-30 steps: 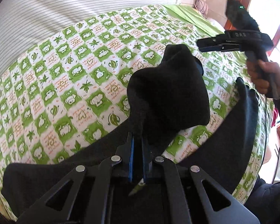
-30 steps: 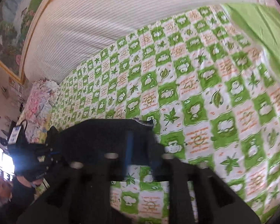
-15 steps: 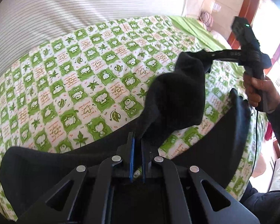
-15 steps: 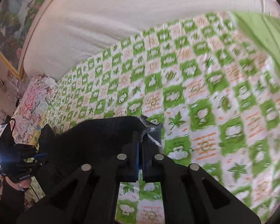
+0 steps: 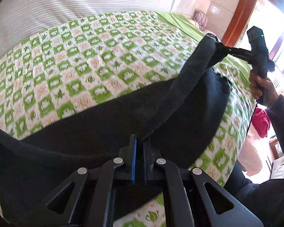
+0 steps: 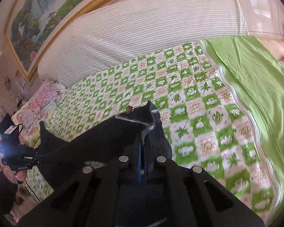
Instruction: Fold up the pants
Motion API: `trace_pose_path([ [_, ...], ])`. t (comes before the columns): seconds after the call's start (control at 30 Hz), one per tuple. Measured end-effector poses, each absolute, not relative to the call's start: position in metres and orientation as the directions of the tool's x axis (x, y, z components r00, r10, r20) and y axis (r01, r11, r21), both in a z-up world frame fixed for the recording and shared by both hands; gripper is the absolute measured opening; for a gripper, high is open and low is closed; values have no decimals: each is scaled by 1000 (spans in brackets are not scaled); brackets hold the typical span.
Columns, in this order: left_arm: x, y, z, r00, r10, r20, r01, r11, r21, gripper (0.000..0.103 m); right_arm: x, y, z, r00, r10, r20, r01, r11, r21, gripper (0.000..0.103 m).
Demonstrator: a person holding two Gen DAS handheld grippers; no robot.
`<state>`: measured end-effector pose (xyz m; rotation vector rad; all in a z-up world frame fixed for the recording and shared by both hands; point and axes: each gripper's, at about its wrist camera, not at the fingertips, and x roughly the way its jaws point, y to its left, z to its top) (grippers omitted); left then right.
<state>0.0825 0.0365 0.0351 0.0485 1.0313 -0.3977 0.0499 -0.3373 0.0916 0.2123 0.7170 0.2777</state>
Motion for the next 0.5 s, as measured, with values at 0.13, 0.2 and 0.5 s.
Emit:
trace_pose_path([
  [0.13, 67, 37, 29, 451, -316, -835, 333, 927, -171, 4, 19, -334, 83, 725, 303, -618, -187, 951, 247, 3],
  [0.2, 60, 36, 30, 460, -327, -825, 331, 926, -181, 4, 6, -337, 77, 726, 301, -618, -182, 951, 250, 3],
  [0.5, 40, 10, -4, 424, -320, -847, 339, 924, -180, 6, -12, -353, 25, 678, 245, -693, -54, 957, 286, 3],
])
